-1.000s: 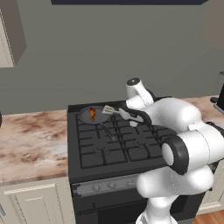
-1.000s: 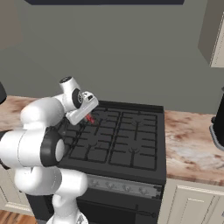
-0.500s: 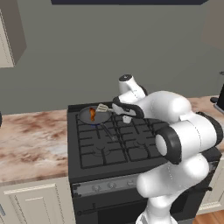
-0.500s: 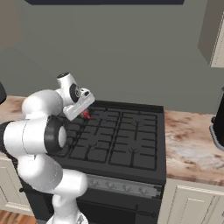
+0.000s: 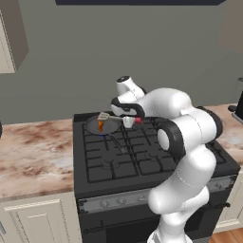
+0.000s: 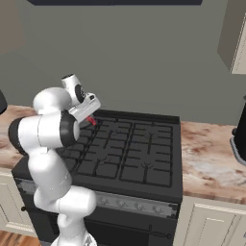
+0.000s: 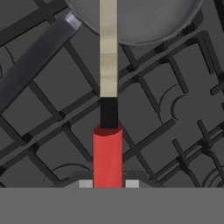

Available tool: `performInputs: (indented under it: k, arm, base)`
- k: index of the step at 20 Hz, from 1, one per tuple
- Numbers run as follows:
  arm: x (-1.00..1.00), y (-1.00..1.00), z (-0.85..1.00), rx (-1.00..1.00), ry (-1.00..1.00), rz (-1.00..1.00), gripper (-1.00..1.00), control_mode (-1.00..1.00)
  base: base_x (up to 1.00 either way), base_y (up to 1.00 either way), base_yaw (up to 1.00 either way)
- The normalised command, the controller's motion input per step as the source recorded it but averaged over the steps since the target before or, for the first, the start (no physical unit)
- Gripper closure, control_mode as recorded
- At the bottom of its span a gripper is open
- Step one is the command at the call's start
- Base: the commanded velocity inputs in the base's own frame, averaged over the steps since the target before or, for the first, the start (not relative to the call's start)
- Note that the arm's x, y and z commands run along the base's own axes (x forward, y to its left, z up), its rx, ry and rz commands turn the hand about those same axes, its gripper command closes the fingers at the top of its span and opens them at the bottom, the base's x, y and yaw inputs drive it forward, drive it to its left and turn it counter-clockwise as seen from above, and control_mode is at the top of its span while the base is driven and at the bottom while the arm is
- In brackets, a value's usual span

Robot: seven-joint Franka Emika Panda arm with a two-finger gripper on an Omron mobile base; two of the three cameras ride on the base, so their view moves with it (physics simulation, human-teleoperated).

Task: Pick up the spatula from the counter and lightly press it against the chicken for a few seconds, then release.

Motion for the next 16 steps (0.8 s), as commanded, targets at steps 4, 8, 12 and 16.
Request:
performInputs:
  k: [4,8,12,16]
  arm:
    - [0.43,0.13,0.00,-0.04,0.07,0.00,1.00,-1.00]
    - [0.38,0.00,0.00,-0.04,0.10,0.00,1.00,-1.00]
    - [0.35,0.00,-0.02,-0.02,0.12,0.00,1.00,-1.00]
    - [0.28,0.00,-0.08,-0.01,0.11,0.00,1.00,-1.00]
  base:
    - [0.00,0.00,0.00]
    - [0.00,0.00,0.00]
    - [0.00,0.00,0.00]
    - [0.00,0.00,0.00]
